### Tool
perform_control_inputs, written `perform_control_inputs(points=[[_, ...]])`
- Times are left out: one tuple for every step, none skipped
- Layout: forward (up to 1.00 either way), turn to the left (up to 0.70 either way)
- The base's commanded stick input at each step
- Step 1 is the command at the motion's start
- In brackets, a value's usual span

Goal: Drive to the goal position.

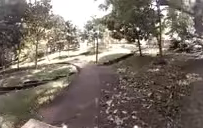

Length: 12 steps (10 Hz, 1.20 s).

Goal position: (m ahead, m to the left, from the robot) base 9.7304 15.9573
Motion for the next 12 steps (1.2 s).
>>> perform_control_inputs(points=[[0.45, 0.00], [0.45, 0.21], [0.45, 0.27], [0.45, 0.27], [0.45, 0.27], [0.45, 0.00], [0.45, 0.00], [0.45, 0.00], [0.45, 0.00], [0.45, 0.00], [0.45, 0.00], [0.45, 0.00]])
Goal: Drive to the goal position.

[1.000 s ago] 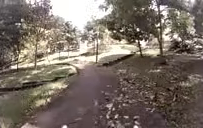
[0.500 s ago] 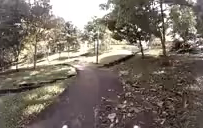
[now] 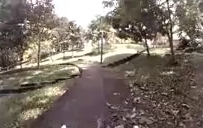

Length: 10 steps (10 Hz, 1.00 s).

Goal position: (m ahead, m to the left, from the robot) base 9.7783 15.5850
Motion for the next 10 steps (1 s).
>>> perform_control_inputs(points=[[0.45, 0.00], [0.45, 0.00], [0.45, 0.00], [0.45, 0.00], [0.45, 0.00], [0.45, 0.00], [0.45, 0.00], [0.45, 0.00], [0.45, 0.00], [0.45, 0.00]])
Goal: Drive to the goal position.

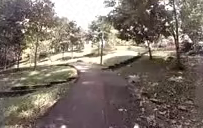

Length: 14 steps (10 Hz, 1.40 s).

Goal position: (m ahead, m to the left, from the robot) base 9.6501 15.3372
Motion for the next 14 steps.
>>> perform_control_inputs(points=[[0.45, 0.00], [0.45, 0.00], [0.45, 0.00], [0.45, 0.00], [0.45, 0.00], [0.45, 0.00], [0.45, 0.00], [0.45, 0.00], [0.45, 0.00], [0.45, 0.00], [0.45, 0.00], [0.45, 0.00], [0.45, 0.00], [0.45, 0.00]])
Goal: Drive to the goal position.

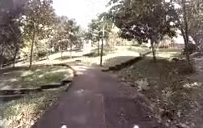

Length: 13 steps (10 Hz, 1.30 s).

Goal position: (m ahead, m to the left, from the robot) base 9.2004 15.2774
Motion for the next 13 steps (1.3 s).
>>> perform_control_inputs(points=[[0.45, 0.00], [0.45, 0.00], [0.45, 0.00], [0.45, 0.00], [0.45, 0.00], [0.45, 0.00], [0.45, 0.00], [0.45, 0.00], [0.45, 0.00], [0.45, 0.00], [0.45, 0.00], [0.45, 0.00], [0.45, 0.00]])
